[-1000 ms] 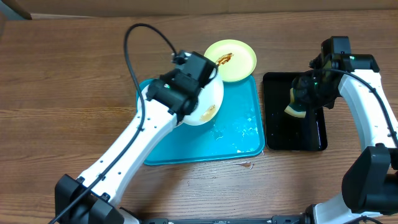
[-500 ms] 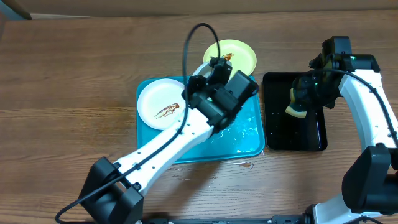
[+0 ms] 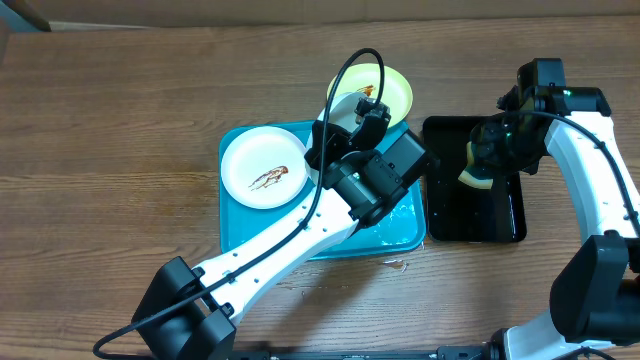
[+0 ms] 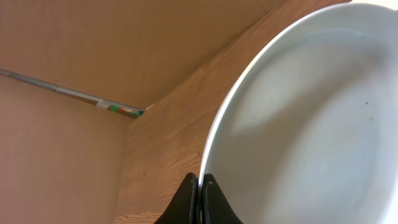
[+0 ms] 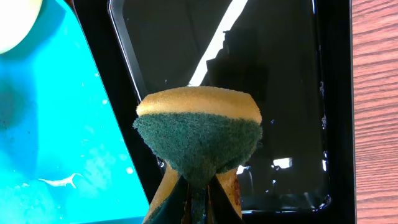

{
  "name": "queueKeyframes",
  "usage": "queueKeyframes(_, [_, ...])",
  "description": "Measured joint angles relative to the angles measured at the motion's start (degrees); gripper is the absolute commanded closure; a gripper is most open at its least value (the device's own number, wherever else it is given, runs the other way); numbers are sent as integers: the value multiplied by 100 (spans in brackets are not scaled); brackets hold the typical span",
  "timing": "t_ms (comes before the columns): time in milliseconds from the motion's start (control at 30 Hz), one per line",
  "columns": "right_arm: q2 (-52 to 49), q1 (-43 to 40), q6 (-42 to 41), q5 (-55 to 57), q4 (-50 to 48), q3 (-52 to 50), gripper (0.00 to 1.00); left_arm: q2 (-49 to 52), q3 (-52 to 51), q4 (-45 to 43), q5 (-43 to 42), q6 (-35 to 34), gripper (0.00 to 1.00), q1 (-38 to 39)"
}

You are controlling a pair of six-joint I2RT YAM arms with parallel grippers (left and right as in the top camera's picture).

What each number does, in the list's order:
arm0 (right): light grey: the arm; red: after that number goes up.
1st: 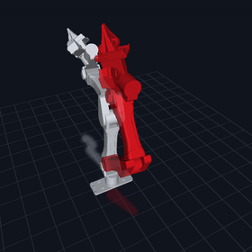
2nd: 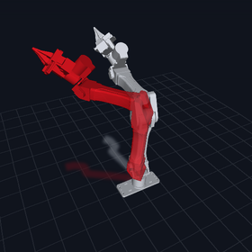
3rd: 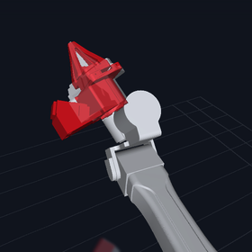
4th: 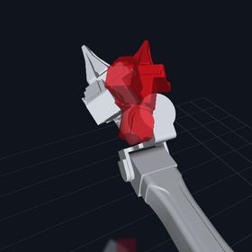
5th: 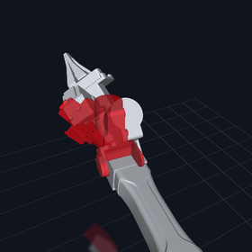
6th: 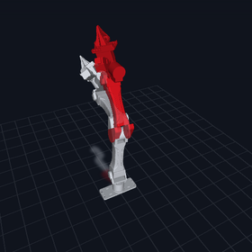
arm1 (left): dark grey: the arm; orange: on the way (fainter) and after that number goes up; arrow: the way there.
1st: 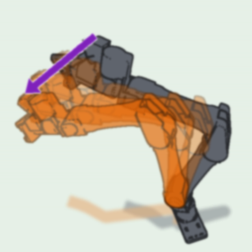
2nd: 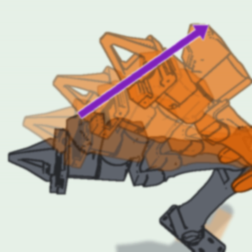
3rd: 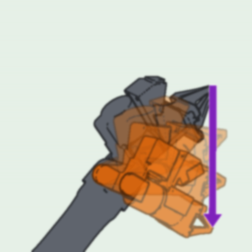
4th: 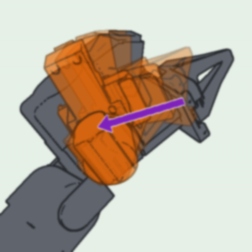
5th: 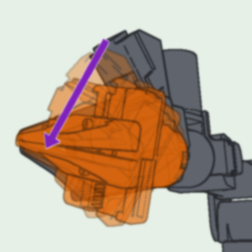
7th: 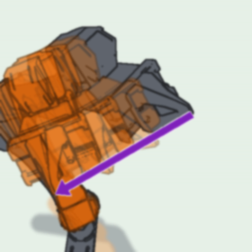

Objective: Clean dirty plates on tray and stack at the side
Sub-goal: 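Lift the cleaned white plate with the left gripper and place it left of the tray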

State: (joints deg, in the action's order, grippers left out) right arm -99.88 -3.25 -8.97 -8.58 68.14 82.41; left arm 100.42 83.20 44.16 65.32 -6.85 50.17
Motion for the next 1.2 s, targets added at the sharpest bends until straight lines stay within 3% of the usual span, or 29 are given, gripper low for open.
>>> queueKeyframes(567, [0, 2, 2, 0, 42, 0, 96, 0, 0, 131, 46, 125, 96, -7])
queueKeyframes(733, [0, 0, 59, 0, 46, 0, 96, -63, 0, 608, -520, -11, 96, -328])
queueKeyframes(933, [0, 0, 116, 2, 44, 0, 96, -719, 0, 984, -2050, -400, 96, -1676])
queueKeyframes(1200, [0, 0, 151, 0, 44, 0, 96, -1746, 17, 1211, -4352, -522, 96, -4616])
